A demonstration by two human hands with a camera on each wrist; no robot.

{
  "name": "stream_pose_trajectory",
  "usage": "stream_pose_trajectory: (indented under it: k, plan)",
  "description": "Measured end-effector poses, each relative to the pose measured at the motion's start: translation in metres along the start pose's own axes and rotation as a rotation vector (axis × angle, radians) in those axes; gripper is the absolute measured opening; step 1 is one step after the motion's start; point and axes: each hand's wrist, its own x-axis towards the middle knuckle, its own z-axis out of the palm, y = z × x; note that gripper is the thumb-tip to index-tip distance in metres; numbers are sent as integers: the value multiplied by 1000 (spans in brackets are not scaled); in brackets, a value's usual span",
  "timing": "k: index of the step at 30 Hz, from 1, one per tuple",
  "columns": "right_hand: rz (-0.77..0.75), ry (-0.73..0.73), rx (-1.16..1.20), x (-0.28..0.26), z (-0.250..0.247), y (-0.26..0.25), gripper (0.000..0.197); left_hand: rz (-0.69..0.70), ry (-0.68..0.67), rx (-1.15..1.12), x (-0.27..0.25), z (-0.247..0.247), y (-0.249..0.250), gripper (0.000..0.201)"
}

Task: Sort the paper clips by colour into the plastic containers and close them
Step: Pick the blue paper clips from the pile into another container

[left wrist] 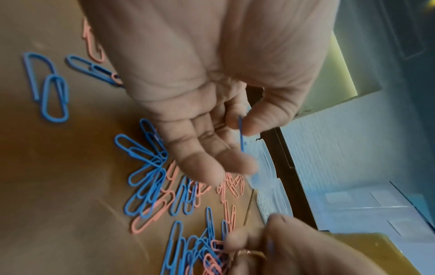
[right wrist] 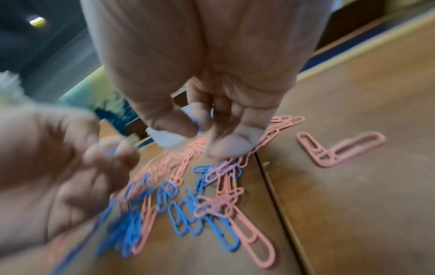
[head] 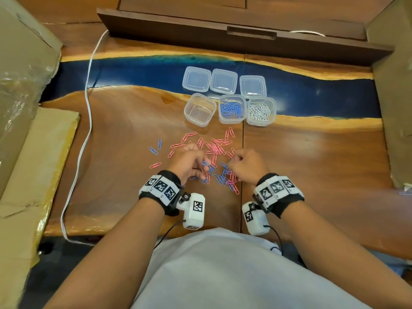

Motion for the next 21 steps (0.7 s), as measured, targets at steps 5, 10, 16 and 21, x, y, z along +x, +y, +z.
stream_pose_trajectory:
  k: [5, 10, 16, 21]
  plan:
    - [188, 5, 590, -12, -11, 12, 36, -55, -31, -31, 1, 4, -4, 27]
    - [172, -216, 832, -15, -5, 21, 33, -80, -135, -33, 2, 4, 0, 28]
    - [12, -107, 454, -4, -4, 30, 16, 249, -147, 953, 13, 8, -3, 6]
    - [-234, -67, -215, 9, -3, 34, 14, 418, -195, 1414, 20, 4, -11, 8]
